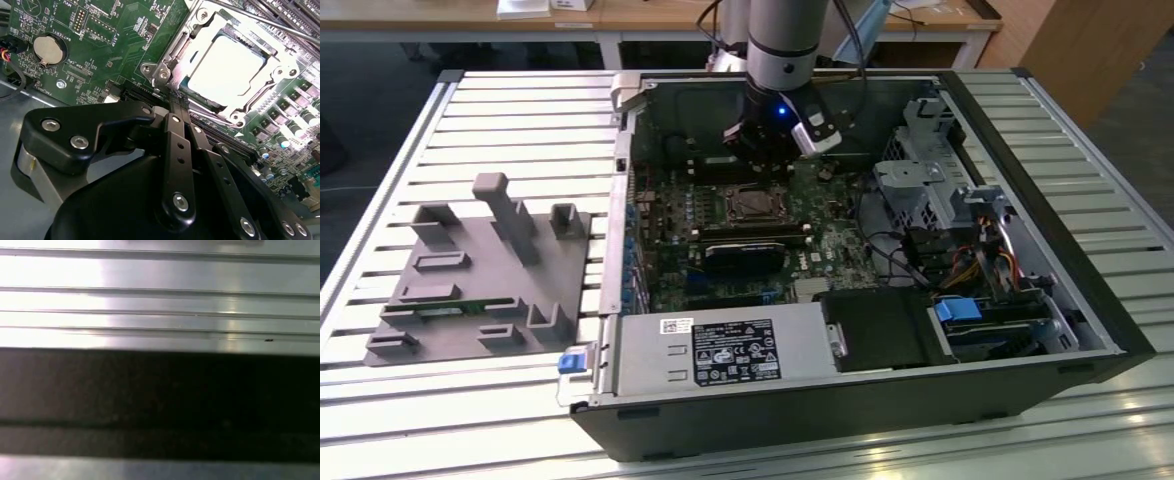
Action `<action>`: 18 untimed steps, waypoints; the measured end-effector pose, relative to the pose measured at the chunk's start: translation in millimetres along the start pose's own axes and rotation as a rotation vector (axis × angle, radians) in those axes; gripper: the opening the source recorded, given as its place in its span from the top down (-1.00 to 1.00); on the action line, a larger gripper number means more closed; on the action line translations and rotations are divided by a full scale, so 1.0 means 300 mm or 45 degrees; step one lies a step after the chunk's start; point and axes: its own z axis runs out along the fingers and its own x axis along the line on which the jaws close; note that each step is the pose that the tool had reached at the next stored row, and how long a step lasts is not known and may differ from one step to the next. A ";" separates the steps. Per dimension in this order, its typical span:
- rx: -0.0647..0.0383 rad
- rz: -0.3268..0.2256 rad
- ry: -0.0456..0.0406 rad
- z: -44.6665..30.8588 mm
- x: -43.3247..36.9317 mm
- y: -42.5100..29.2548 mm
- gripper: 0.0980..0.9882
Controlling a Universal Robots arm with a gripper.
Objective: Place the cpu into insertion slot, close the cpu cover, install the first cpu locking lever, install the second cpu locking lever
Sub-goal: 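Install the first cpu locking lever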
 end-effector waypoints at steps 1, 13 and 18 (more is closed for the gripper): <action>0.002 0.000 0.000 0.000 0.000 0.000 0.98; 0.015 0.000 0.000 0.009 0.000 0.000 0.98; 0.015 0.000 0.000 0.006 0.000 0.001 0.98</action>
